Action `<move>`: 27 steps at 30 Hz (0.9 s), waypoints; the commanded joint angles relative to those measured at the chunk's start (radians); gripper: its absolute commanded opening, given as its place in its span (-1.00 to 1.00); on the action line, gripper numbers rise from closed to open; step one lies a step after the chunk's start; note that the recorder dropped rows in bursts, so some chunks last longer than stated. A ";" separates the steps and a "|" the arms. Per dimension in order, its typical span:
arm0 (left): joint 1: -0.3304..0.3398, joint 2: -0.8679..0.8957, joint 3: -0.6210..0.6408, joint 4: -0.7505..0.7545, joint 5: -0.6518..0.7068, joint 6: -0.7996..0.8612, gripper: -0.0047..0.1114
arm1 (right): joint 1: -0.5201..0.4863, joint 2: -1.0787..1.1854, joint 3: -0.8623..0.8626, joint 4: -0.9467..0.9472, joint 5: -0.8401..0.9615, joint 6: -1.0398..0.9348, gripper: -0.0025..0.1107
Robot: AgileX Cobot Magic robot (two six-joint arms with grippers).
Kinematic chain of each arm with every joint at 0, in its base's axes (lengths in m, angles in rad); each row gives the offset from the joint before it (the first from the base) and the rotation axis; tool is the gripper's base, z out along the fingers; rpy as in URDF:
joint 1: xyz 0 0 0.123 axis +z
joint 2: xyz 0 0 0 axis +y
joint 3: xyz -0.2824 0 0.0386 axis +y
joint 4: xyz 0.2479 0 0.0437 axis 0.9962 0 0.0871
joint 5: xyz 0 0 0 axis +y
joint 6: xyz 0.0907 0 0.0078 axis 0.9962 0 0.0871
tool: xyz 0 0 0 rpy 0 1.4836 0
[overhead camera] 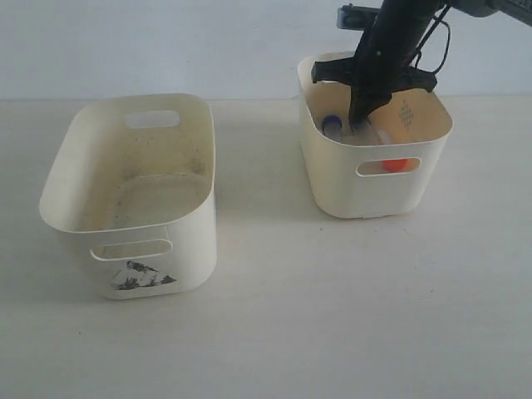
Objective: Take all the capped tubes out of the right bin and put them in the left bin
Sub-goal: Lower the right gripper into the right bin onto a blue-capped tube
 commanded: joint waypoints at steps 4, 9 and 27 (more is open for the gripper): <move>-0.001 0.000 -0.004 -0.004 -0.008 -0.013 -0.84 | -0.001 0.047 -0.003 -0.003 -0.020 0.004 -0.96; -0.001 0.000 -0.004 -0.004 -0.008 -0.013 -0.84 | -0.001 0.057 -0.003 -0.005 -0.071 0.006 -0.96; -0.001 0.000 -0.004 -0.004 -0.008 -0.013 -0.84 | -0.001 0.106 -0.003 -0.011 -0.133 0.007 0.05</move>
